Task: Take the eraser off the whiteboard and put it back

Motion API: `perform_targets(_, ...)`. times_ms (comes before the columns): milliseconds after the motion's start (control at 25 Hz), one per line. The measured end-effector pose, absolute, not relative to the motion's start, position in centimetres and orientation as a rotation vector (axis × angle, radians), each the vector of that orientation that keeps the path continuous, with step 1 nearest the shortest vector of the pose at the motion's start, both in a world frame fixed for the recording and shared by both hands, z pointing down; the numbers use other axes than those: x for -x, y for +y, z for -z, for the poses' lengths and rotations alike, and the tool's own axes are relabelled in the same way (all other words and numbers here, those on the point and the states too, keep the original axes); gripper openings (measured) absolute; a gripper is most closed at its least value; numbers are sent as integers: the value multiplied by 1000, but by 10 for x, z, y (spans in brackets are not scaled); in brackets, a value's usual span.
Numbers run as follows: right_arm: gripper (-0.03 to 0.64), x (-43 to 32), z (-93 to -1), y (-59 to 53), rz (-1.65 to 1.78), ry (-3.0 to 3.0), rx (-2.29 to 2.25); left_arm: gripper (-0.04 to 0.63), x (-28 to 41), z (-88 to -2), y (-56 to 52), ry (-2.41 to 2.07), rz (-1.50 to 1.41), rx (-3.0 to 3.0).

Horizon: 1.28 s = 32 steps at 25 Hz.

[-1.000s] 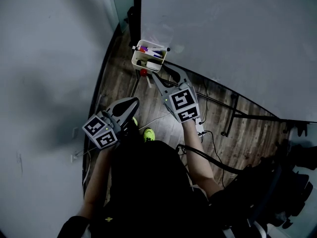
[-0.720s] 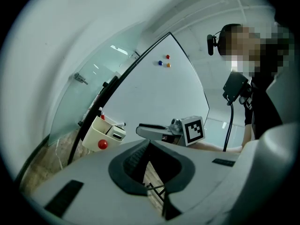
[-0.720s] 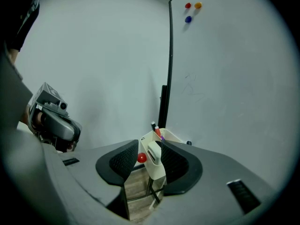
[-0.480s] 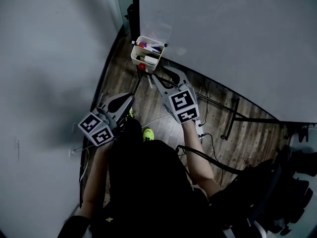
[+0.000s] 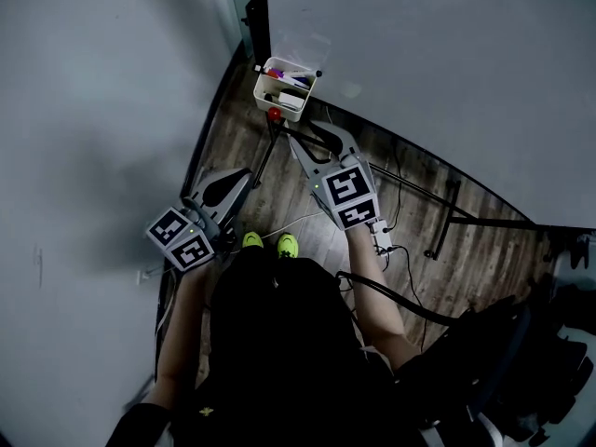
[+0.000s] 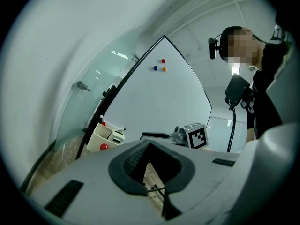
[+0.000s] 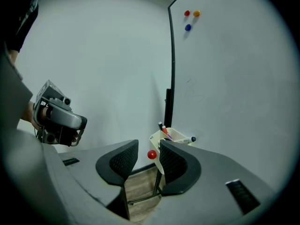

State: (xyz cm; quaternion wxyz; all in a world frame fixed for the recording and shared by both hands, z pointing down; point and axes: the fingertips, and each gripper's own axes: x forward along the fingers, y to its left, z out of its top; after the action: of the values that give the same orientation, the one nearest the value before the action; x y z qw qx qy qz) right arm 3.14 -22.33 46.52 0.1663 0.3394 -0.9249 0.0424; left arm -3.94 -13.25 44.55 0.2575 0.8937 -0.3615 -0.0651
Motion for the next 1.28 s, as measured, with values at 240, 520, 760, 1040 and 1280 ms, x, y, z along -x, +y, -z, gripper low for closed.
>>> perform_targets(240,147,-29,-472,-205,-151,-2639,-956,0,42,-450,-122,-980,181,-2409)
perform_targets(520,147,-34,-466,-177,-138,-2626,-984,0,32,-450,-102,-916,193,-2436)
perform_targets(760,147,-31,-461,-156,-129,-2600,-1026,0,39,-444,-85,-875,206,-2460)
perform_targets(1040,146,-12,-444,-125,-101,-2589,-1061,0,61,-431,-58,-862,213,-2475)
perform_targets(1280,147,1,-438,-91,-112,-2581,-1088,0,70,-424,-28,-817,198,-2496)
